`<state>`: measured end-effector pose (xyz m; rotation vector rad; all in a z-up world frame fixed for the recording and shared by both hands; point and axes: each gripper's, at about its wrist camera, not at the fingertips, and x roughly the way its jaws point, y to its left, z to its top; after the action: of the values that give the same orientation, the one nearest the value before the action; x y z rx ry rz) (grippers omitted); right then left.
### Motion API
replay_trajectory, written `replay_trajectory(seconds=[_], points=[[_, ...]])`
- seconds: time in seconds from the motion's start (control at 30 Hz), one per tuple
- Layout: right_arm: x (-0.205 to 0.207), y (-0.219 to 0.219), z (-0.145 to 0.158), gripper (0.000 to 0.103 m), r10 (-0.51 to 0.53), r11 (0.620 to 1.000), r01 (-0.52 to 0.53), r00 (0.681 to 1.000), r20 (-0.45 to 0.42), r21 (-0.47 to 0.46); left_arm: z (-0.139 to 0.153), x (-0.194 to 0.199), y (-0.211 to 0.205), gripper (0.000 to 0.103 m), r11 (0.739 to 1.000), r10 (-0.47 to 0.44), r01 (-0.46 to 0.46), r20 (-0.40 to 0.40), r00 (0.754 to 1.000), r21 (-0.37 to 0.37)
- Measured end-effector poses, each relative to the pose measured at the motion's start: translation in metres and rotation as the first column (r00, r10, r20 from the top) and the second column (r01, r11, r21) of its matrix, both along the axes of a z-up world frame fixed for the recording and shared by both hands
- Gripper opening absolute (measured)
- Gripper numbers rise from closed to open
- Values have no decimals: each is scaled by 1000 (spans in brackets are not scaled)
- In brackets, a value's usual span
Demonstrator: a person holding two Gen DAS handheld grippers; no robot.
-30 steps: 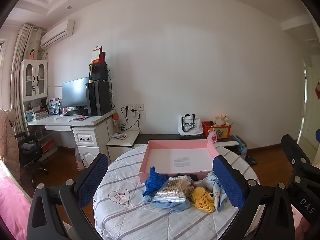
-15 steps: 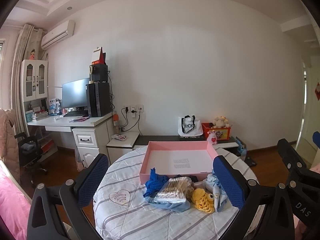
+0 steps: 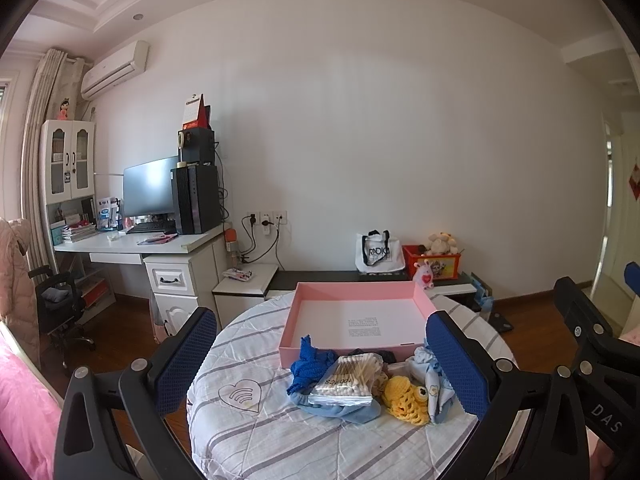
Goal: Organize soft objects
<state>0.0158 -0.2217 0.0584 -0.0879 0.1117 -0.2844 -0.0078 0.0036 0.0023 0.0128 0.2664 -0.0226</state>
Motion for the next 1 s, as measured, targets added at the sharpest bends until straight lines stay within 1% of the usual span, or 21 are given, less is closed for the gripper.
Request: replay_trajectory(seconds=[1.0], points=[[1, 2, -2, 103, 12, 1000, -12, 1000, -13, -6, -3, 2, 2, 103, 1000, 9, -9, -4, 1000, -3]])
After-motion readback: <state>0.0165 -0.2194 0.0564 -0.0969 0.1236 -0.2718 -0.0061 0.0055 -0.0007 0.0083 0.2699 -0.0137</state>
